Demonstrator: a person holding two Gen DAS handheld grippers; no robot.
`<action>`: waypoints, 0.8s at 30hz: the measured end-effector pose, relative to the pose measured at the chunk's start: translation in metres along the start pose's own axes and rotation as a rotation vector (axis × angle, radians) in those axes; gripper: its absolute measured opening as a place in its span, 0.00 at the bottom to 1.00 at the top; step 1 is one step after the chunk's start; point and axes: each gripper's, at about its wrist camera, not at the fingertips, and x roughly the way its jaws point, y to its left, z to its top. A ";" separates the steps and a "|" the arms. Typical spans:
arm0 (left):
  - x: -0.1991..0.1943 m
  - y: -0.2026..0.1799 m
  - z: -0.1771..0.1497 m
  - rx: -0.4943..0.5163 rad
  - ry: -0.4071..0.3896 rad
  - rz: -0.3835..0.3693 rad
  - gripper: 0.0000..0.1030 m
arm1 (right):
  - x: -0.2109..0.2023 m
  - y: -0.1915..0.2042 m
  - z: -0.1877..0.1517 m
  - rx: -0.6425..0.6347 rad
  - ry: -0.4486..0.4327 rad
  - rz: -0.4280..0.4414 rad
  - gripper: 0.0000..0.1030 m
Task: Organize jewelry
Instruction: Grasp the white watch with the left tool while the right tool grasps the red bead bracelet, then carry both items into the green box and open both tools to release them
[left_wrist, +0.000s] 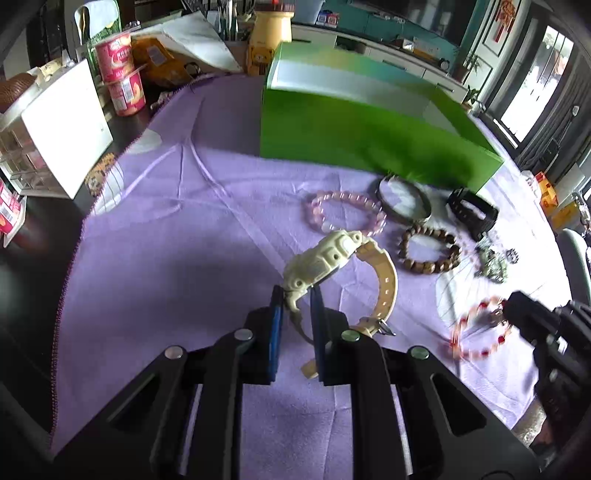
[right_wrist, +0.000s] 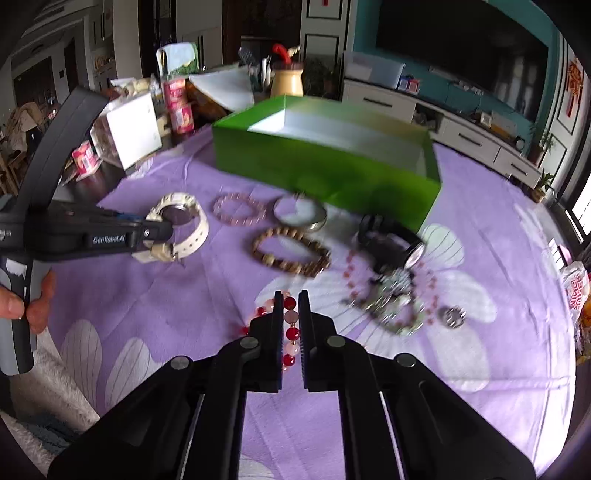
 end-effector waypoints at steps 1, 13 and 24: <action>-0.003 -0.001 0.002 0.001 -0.006 -0.003 0.14 | -0.002 -0.002 0.004 0.001 -0.010 -0.006 0.07; -0.024 -0.014 0.066 0.027 -0.096 -0.040 0.14 | -0.010 -0.038 0.076 0.021 -0.163 -0.057 0.07; 0.006 -0.028 0.153 0.023 -0.117 -0.019 0.14 | 0.030 -0.066 0.151 0.057 -0.214 -0.017 0.07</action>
